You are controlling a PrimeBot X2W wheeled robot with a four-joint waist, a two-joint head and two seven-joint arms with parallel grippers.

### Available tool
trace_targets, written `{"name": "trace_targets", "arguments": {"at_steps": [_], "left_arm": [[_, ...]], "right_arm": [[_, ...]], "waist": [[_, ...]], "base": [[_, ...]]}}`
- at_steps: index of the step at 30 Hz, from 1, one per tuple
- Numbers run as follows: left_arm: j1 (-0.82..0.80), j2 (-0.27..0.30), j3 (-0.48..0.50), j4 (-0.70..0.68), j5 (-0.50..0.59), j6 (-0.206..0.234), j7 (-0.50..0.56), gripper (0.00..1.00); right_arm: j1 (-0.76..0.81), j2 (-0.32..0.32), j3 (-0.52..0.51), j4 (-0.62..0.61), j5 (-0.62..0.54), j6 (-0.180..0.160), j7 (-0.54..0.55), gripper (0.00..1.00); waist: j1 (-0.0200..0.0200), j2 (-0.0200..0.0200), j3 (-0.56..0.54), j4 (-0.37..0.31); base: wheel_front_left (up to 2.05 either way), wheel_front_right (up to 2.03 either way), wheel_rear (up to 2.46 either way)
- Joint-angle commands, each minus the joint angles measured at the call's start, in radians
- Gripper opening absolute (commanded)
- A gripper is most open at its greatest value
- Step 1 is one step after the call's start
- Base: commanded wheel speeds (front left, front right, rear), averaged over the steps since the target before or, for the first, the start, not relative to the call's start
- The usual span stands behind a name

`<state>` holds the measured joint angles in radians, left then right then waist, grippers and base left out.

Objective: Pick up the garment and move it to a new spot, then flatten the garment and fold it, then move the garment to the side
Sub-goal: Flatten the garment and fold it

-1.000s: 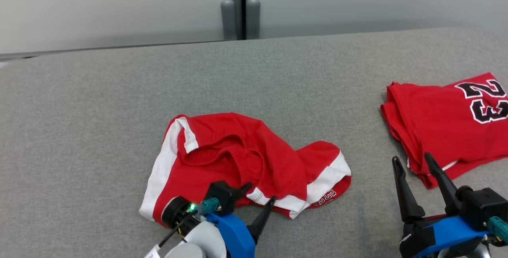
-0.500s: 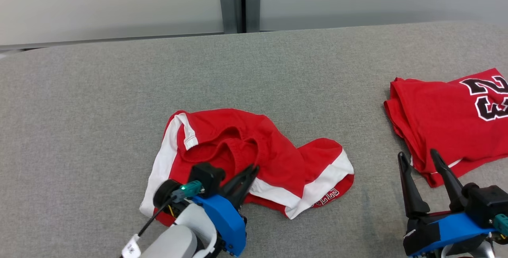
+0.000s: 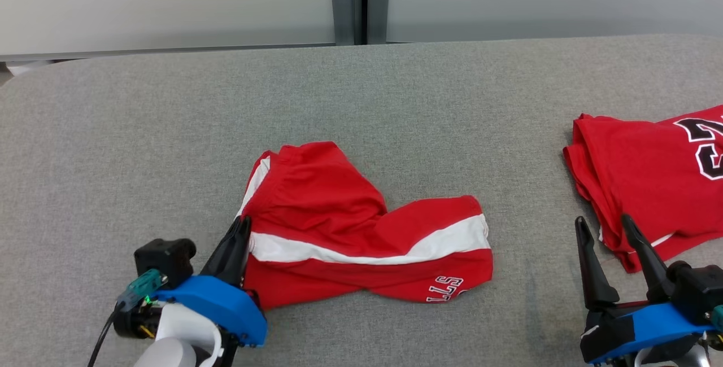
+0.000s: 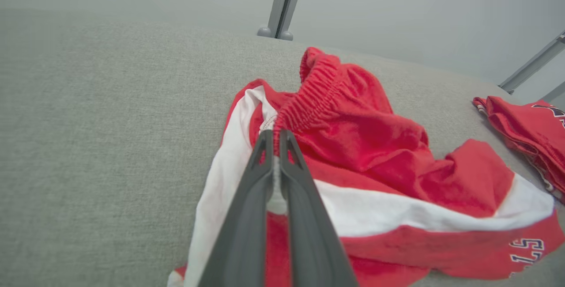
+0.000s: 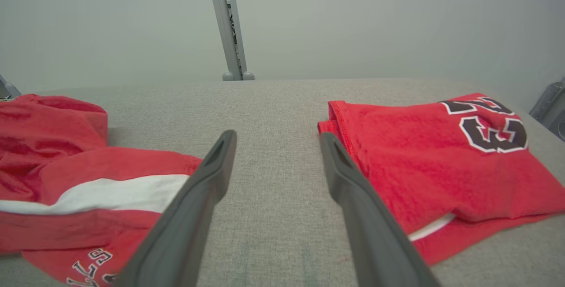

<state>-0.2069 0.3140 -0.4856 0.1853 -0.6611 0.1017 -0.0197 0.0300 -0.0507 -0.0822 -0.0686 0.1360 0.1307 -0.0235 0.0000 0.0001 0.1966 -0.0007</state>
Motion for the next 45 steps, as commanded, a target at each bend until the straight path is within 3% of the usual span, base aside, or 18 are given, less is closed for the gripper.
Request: {"name": "trace_targets", "arguments": {"at_steps": [1, 6, 7, 8, 14, 20, 30, 45], "left_arm": [[0.029, 0.013, 0.015, -0.018, -0.007, 0.017, -0.003, 0.00], [0.107, 0.031, 0.037, -0.056, -0.025, 0.057, -0.004, 0.00], [0.114, 0.030, 0.039, -0.059, -0.023, 0.060, -0.015, 0.43], [0.120, 0.026, 0.036, -0.060, -0.020, 0.062, -0.023, 1.00], [0.105, 0.025, 0.042, -0.061, 0.034, 0.048, -0.156, 1.00], [0.074, 0.053, 0.062, -0.087, 0.126, 0.065, -0.230, 1.00], [0.135, 0.133, 0.093, -0.115, 0.195, 0.085, -0.233, 1.00], [0.184, 0.152, 0.089, -0.170, 0.181, 0.113, -0.198, 1.00]], "right_arm": [[-0.008, 0.000, -0.005, 0.002, 0.000, 0.000, -0.009, 1.00], [-0.011, 0.000, -0.015, -0.005, -0.005, 0.000, -0.006, 1.00], [-0.011, 0.000, -0.016, -0.006, -0.005, 0.000, -0.007, 1.00], [-0.012, 0.000, -0.018, -0.008, -0.007, 0.000, -0.008, 1.00], [-0.014, 0.000, -0.020, -0.022, -0.022, 0.000, 0.001, 1.00], [0.001, 0.000, -0.024, -0.046, -0.039, 0.000, 0.021, 1.00], [0.049, -0.001, -0.001, -0.078, -0.051, 0.000, 0.057, 1.00], [0.075, 0.000, -0.005, -0.102, -0.043, 0.000, 0.076, 1.00]], "waist": [[0.0000, -0.0001, 0.002, 0.002], [0.0000, -0.0001, 0.005, 0.008], [0.0000, -0.0001, 0.006, 0.010], [0.0000, -0.0001, 0.006, 0.013], [0.0000, -0.0001, -0.008, 0.022], [0.0000, -0.0001, -0.039, 0.029], [0.0000, -0.0001, -0.102, 0.017], [0.0000, -0.0001, -0.119, 0.019]], "base": [[0.00, 0.00, 0.00], [0.00, 0.00, 0.00], [0.00, 0.00, 0.00], [0.00, 0.00, 0.00], [0.00, 0.00, 0.00], [0.00, 0.00, 0.00], [0.00, 0.00, 0.00], [0.00, 0.00, 0.00]]}}
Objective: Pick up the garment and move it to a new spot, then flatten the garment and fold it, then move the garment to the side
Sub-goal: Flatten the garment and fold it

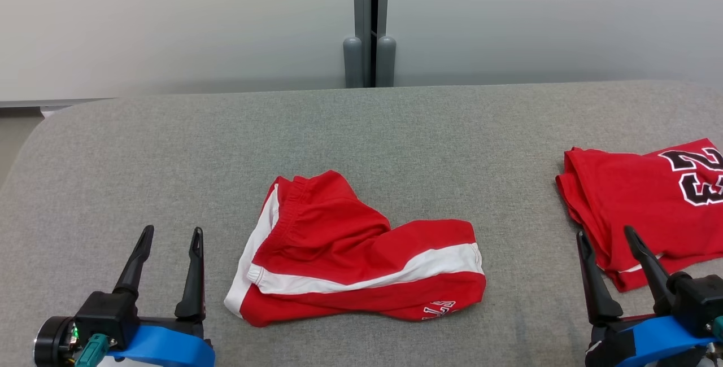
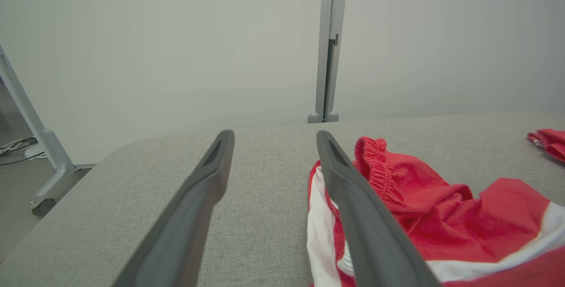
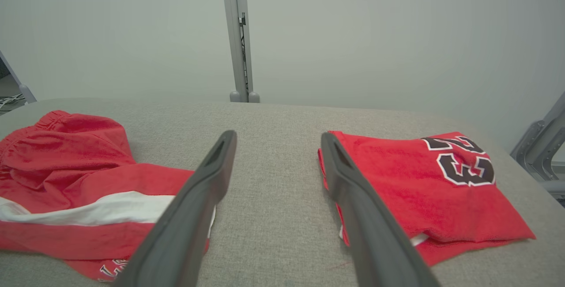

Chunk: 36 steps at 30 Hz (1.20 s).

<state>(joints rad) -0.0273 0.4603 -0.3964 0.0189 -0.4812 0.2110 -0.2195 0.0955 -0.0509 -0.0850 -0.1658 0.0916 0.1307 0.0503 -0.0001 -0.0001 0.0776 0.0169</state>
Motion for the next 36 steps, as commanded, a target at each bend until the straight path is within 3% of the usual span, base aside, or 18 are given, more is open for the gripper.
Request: {"name": "trace_targets", "arguments": {"at_steps": [1, 8, 17, 26, 27, 28, 29, 36], "left_arm": [[0.004, 0.006, -0.001, -0.004, 0.001, 0.005, 0.003, 1.00], [-0.019, 0.004, -0.023, -0.019, 0.012, 0.001, 0.019, 1.00], [-0.126, -0.032, -0.136, 0.084, -0.031, -0.125, 0.176, 1.00], [-0.154, -0.045, -0.171, 0.190, -0.090, -0.172, 0.296, 1.00], [-0.158, -0.046, -0.170, 0.192, -0.093, -0.174, 0.294, 0.64], [-0.162, -0.046, -0.167, 0.194, -0.094, -0.174, 0.287, 0.05], [-0.164, -0.044, -0.166, 0.196, -0.094, -0.175, 0.287, 0.00], [-0.188, -0.046, -0.174, 0.184, -0.081, -0.168, 0.290, 0.00]], "right_arm": [[0.009, 0.000, -0.002, -0.005, 0.002, 0.000, 0.002, 1.00], [0.005, 0.000, 0.000, -0.002, 0.003, 0.000, 0.004, 1.00], [-0.022, 0.000, 0.010, 0.002, 0.005, 0.000, -0.004, 1.00], [-0.038, 0.000, 0.012, 0.030, 0.012, 0.000, -0.017, 1.00], [-0.040, 0.000, 0.014, 0.035, 0.012, 0.000, -0.016, 1.00], [-0.044, 0.000, 0.017, 0.042, 0.010, 0.000, -0.017, 1.00], [-0.048, 0.000, 0.019, 0.049, 0.009, 0.000, -0.017, 1.00], [-0.091, -0.032, 0.080, 0.144, 0.005, 0.000, -0.022, 1.00]], "waist": [[0.0001, 0.0001, 0.001, 0.001], [0.0001, 0.0001, 0.005, 0.001], [0.0001, 0.0001, 0.057, 0.001], [0.0001, 0.0001, 0.097, -0.011], [0.0001, 0.0001, 0.100, -0.011], [0.0001, 0.0001, 0.102, -0.011], [0.0001, 0.0001, 0.105, -0.011], [0.0001, 0.0001, 0.128, 0.006]], "base": [[0.00, 0.00, 0.00], [0.00, 0.00, 0.00], [0.00, 0.00, 0.00], [0.00, 0.00, 0.00], [0.00, 0.00, 0.00], [0.00, 0.00, 0.00], [0.00, 0.00, 0.00], [0.00, 0.00, 0.00]]}}
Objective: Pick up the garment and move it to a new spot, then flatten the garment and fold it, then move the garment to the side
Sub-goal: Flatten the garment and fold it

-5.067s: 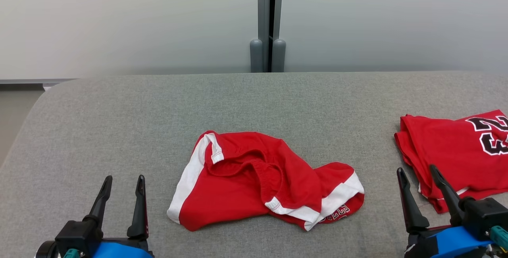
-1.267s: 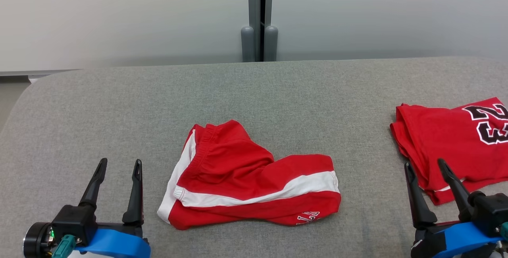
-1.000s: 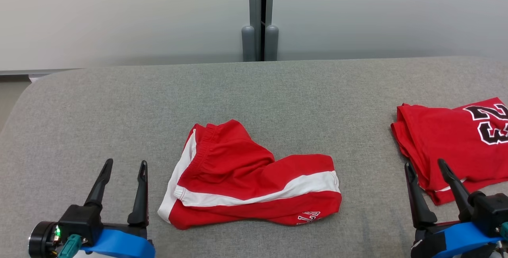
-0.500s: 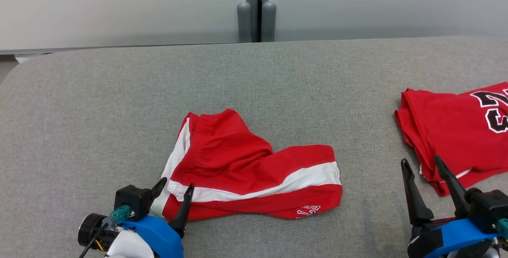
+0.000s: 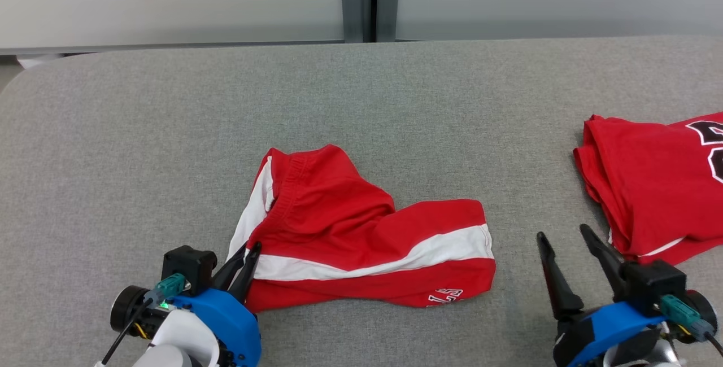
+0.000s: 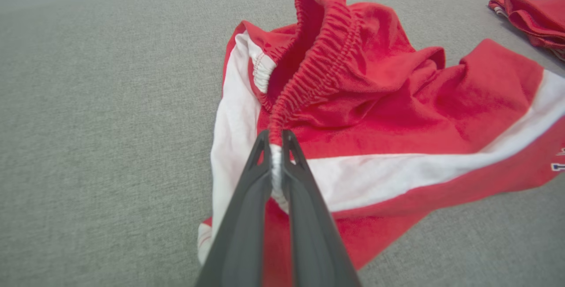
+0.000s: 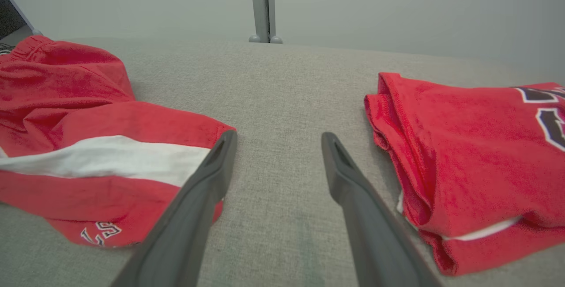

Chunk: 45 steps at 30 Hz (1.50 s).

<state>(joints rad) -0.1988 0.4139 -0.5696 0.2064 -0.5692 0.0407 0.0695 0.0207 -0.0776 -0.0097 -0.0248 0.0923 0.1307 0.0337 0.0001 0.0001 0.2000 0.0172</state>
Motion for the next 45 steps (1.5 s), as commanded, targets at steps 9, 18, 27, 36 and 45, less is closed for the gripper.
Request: {"name": "trace_targets", "arguments": {"at_steps": [9, 18, 27, 36, 45], "left_arm": [[-0.061, -0.015, -0.017, -0.022, 0.024, -0.005, -0.013, 0.00], [-0.083, -0.031, -0.030, -0.026, 0.032, -0.008, -0.038, 0.00], [-0.077, -0.029, -0.015, -0.046, 0.034, 0.011, -0.080, 0.00], [-0.094, -0.006, 0.012, -0.155, 0.052, 0.039, -0.124, 0.00], [-0.183, 0.009, 0.039, -0.294, 0.072, 0.045, -0.119, 0.00]], "right_arm": [[-0.156, -0.029, 0.131, 0.241, 0.041, 0.000, -0.016, 1.00], [-0.234, -0.046, 0.218, 0.466, 0.065, 0.000, 0.004, 1.00], [-0.236, -0.078, 0.260, 0.469, 0.114, 0.000, -0.010, 0.00], [-0.254, -0.113, 0.173, 0.291, 0.147, 0.000, -0.091, 0.00], [-0.327, -0.164, 0.069, 0.053, 0.114, 0.000, -0.076, 0.00]], "waist": [[-0.0001, -0.0001, 0.062, 0.043], [-0.0001, -0.0001, 0.088, 0.067], [-0.0001, -0.0001, 0.077, 0.062], [-0.0001, -0.0001, 0.032, 0.035], [-0.0001, -0.0001, -0.029, 0.011]], "base": [[0.00, 0.00, 0.00], [0.00, 0.00, 0.00], [0.00, 0.00, 0.00], [0.00, 0.00, 0.00], [0.00, 0.00, 0.00]]}}
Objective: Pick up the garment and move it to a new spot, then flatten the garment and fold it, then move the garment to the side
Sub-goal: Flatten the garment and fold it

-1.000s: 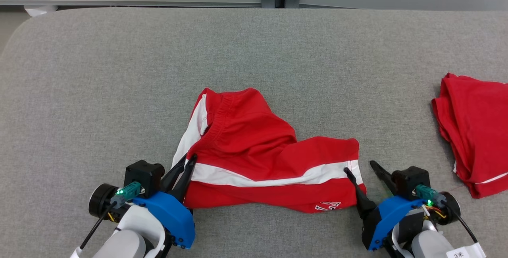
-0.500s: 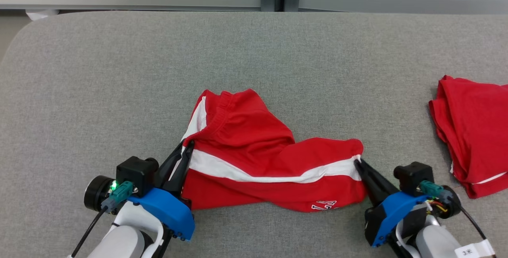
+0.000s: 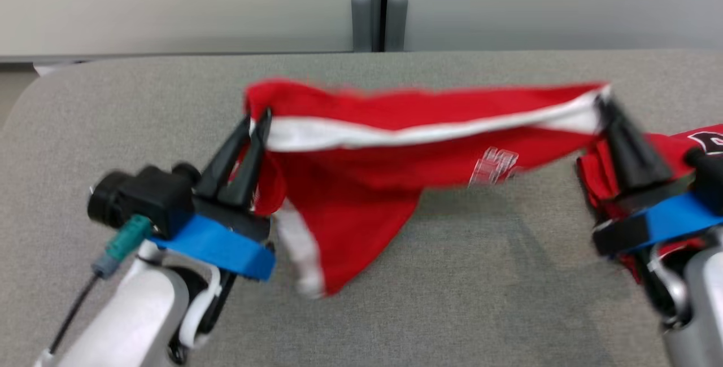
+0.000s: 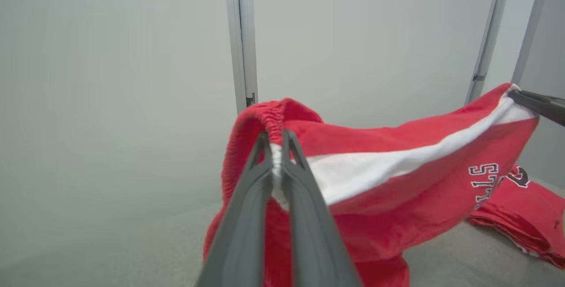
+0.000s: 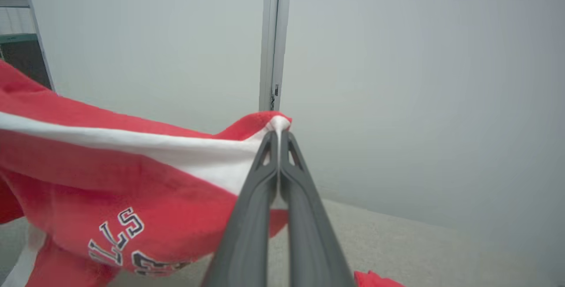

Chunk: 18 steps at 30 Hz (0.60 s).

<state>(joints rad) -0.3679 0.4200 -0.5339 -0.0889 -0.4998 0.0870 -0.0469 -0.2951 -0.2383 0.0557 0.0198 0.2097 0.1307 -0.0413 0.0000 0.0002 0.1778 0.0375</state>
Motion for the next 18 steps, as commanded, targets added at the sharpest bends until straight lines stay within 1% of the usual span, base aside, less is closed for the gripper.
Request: {"name": "trace_targets", "arguments": {"at_steps": [1, 4, 7, 10, 13, 16, 18], "left_arm": [[-0.031, 0.004, 0.009, -0.014, 0.004, -0.002, 0.001, 0.00], [-0.095, 0.014, 0.030, -0.063, 0.007, -0.005, 0.022, 0.00], [-0.159, 0.024, 0.057, -0.113, 0.010, 0.010, 0.049, 0.00], [-0.205, 0.030, 0.080, -0.148, 0.002, 0.020, 0.082, 0.00], [-0.245, 0.035, 0.090, -0.164, 0.004, 0.029, 0.111, 0.00], [-0.278, 0.019, 0.084, -0.150, -0.010, 0.022, 0.131, 0.00], [-0.303, 0.008, 0.085, -0.113, -0.025, 0.013, 0.138, 0.00]], "right_arm": [[-0.026, -0.009, -0.013, -0.027, -0.009, 0.000, 0.008, 0.00], [-0.078, -0.039, -0.061, -0.143, -0.028, 0.000, 0.046, 0.00], [-0.129, -0.062, -0.099, -0.241, -0.034, 0.000, 0.096, 0.00], [-0.172, -0.081, -0.120, -0.297, -0.022, 0.000, 0.143, 0.00], [-0.205, -0.091, -0.126, -0.312, -0.009, 0.000, 0.182, 0.00], [-0.246, -0.096, -0.121, -0.293, 0.005, 0.000, 0.198, 0.00], [-0.279, -0.095, -0.107, -0.260, 0.018, 0.000, 0.207, 0.00]], "waist": [[0.0000, -0.0002, -0.019, -0.012], [0.0000, -0.0002, -0.047, -0.022], [0.0000, -0.0002, -0.070, -0.031], [0.0000, -0.0002, -0.085, -0.039], [0.0000, -0.0002, -0.082, -0.046], [0.0000, -0.0002, -0.064, -0.051], [0.0000, -0.0002, -0.043, -0.053]], "base": [[0.00, 0.00, 0.00], [0.00, 0.00, 0.00], [0.00, 0.00, 0.00], [0.00, 0.00, 0.00], [0.00, 0.00, 0.00], [0.00, 0.00, 0.00], [0.00, 0.00, 0.00]]}}
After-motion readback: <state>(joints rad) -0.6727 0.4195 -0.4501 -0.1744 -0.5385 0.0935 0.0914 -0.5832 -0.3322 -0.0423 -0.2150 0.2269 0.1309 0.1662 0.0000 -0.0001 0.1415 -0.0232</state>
